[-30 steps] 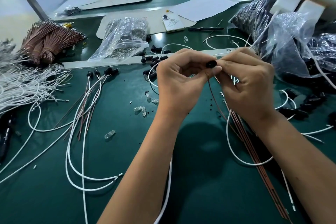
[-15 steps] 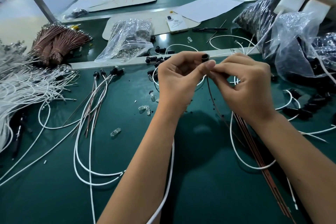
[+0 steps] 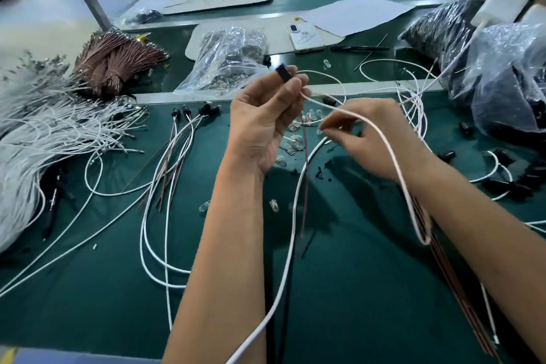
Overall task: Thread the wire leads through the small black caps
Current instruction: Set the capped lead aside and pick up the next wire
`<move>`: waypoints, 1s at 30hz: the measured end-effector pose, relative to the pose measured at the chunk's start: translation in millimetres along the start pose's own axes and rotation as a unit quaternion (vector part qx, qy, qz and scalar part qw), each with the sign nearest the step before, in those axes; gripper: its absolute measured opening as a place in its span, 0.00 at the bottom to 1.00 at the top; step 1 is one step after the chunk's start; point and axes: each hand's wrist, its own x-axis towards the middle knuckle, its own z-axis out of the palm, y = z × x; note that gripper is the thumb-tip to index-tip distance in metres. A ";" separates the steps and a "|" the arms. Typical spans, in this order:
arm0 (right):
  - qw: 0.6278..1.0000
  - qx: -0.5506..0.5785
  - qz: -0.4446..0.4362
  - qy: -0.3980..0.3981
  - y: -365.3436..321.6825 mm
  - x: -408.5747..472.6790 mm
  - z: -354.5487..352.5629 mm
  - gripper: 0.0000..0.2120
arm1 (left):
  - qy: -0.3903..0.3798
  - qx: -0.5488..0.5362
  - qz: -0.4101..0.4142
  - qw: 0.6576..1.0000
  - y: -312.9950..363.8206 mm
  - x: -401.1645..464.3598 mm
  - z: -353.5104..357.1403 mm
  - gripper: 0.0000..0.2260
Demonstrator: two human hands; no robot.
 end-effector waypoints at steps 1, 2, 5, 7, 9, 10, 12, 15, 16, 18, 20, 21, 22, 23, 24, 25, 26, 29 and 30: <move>0.999 -0.017 -0.023 -0.035 -5.7 6.3 3.8 0.04 | -0.003 -0.022 0.001 1.000 2.7 0.3 -2.4 0.08; 0.997 -0.026 -0.043 -0.066 -12.3 11.8 7.4 0.04 | -0.005 -0.039 0.003 0.999 4.8 0.5 -4.7 0.08; 0.987 -0.029 -0.078 -0.139 -30.5 24.6 19.0 0.04 | -0.001 -0.055 0.012 0.998 8.5 -0.4 -8.5 0.08; 0.979 -0.070 -0.084 -0.170 -39.4 29.9 28.5 0.06 | 0.008 -0.030 0.024 0.999 8.1 -1.0 -8.6 0.11; 0.971 -0.111 -0.078 -0.198 -43.0 33.8 37.1 0.10 | 0.008 0.009 0.037 0.999 7.0 -1.3 -7.1 0.12; 0.969 -0.112 -0.075 -0.208 -43.4 34.8 39.6 0.09 | 0.004 0.024 0.043 0.999 6.2 -1.6 -6.6 0.12; 0.966 -0.099 -0.074 -0.226 -42.9 34.0 41.6 0.06 | -0.008 0.050 0.052 0.997 4.9 -1.3 -6.3 0.12; 0.968 -0.105 -0.071 -0.216 -37.9 27.8 34.2 0.03 | -0.023 0.106 0.056 0.993 3.0 -1.3 -5.2 0.11; 0.973 -0.110 -0.074 -0.190 -33.2 24.8 27.8 0.02 | -0.031 0.125 0.053 0.990 2.2 -1.6 -4.3 0.10; 0.983 -0.109 -0.064 -0.132 -18.9 18.7 8.4 0.02 | -0.052 0.162 0.044 0.984 0.0 -1.7 -2.2 0.10; 0.994 -0.075 -0.019 -0.077 -2.4 9.0 -15.7 0.02 | -0.078 0.213 0.029 0.974 -4.4 -1.7 -0.8 0.11; 0.998 -0.040 -0.002 -0.040 4.6 3.2 -26.1 0.02 | -0.088 0.243 0.021 0.966 -7.2 -1.7 0.0 0.12; 1.000 0.001 0.012 0.004 9.8 -2.6 -34.2 0.03 | -0.096 0.273 0.014 0.957 -10.9 -1.7 1.9 0.13; 0.997 0.050 0.024 0.047 12.7 -8.3 -38.8 0.03 | -0.104 0.299 0.009 0.948 -14.5 -1.8 3.7 0.13; 0.990 0.107 0.034 0.084 14.0 -13.7 -40.9 0.03 | -0.112 0.322 0.006 0.940 -18.5 -2.2 6.2 0.13; 0.979 0.164 0.039 0.116 12.8 -18.2 -40.5 0.04 | -0.118 0.341 0.004 0.933 -21.7 -3.1 8.6 0.13; 0.966 0.211 0.038 0.142 11.1 -21.9 -38.4 0.04 | -0.120 0.356 0.002 0.927 -23.8 -4.1 10.7 0.14; 0.947 0.259 0.034 0.185 8.4 -27.9 -31.0 0.05 | -0.110 0.376 -0.004 0.920 -27.8 -5.2 12.9 0.15; 0.947 0.260 0.030 0.189 7.6 -28.8 -30.1 0.06 | -0.107 0.379 -0.002 0.919 -28.2 -5.2 12.8 0.15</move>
